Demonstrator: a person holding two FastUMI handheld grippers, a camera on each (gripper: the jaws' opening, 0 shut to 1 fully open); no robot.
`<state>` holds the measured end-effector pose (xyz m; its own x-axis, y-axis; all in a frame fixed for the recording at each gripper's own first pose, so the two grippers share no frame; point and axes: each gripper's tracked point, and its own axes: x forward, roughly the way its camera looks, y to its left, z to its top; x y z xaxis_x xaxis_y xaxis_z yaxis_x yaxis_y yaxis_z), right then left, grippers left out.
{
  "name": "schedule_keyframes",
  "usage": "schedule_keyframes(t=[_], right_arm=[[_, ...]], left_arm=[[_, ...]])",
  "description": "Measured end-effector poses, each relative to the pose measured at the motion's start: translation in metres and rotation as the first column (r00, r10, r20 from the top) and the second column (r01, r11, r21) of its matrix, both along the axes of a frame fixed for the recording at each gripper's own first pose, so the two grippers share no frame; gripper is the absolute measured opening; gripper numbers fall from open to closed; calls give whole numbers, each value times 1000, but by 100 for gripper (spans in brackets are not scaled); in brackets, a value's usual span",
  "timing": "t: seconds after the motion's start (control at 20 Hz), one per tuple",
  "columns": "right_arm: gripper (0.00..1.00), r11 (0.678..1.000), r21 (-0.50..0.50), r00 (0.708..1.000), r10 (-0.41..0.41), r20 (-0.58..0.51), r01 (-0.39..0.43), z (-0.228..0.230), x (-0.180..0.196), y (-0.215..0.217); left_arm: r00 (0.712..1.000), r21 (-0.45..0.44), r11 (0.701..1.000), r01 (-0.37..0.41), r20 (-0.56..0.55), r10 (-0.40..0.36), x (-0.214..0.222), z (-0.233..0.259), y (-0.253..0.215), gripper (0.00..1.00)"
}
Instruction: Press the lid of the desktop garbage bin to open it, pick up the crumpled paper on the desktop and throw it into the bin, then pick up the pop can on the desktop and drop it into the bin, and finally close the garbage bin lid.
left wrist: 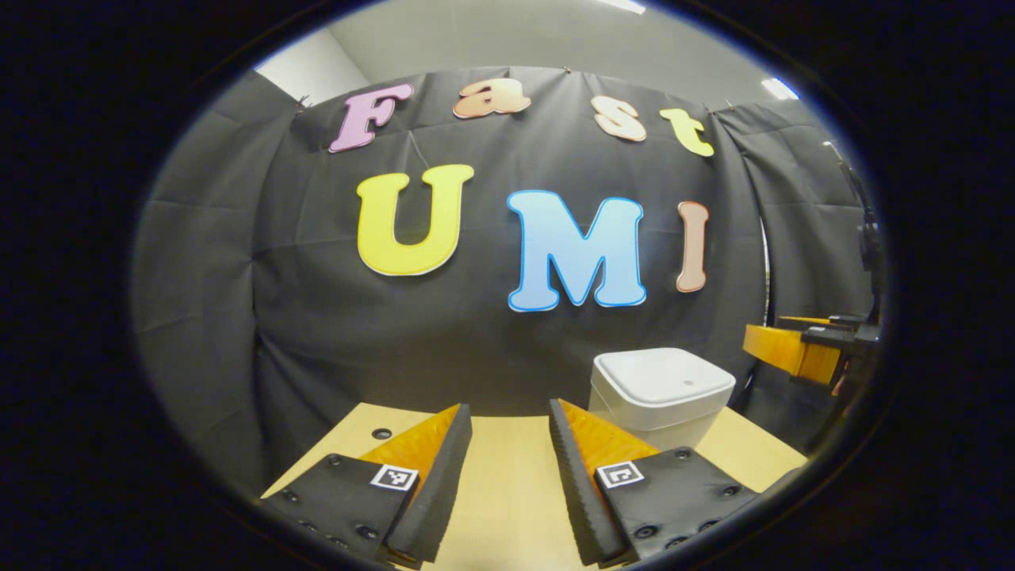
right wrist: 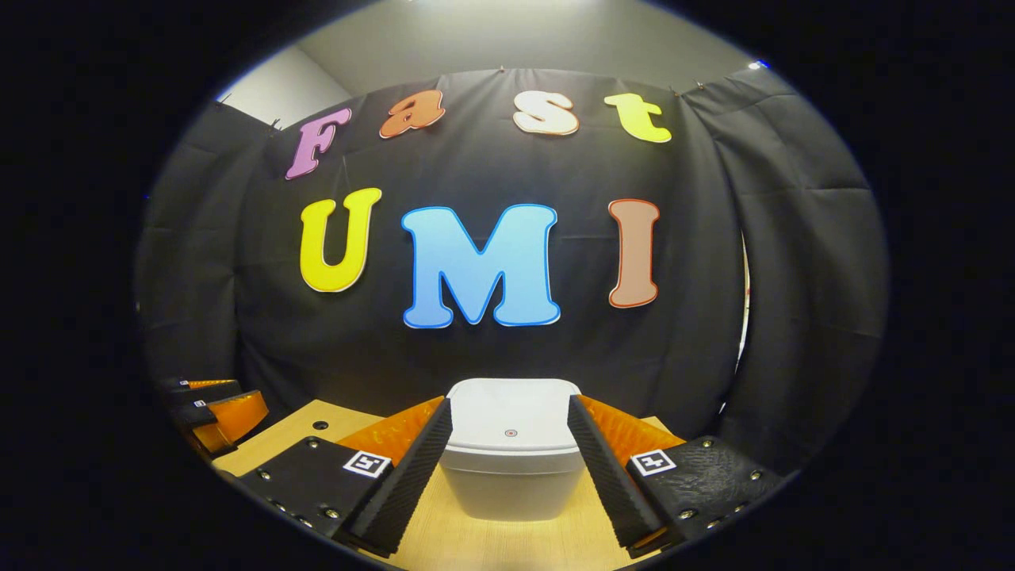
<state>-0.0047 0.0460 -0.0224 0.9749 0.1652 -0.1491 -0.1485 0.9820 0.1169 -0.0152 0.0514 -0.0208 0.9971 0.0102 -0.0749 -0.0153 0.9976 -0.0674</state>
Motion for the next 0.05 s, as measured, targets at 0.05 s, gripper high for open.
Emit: schedule_keyframes(t=[0.05], right_arm=[[95, 1000, -4, 1000, -5, 7, 5, 2, -4, -1]], left_arm=[[1000, 4, 1000, -3, 11, 3, -2, 4, 0, 67]])
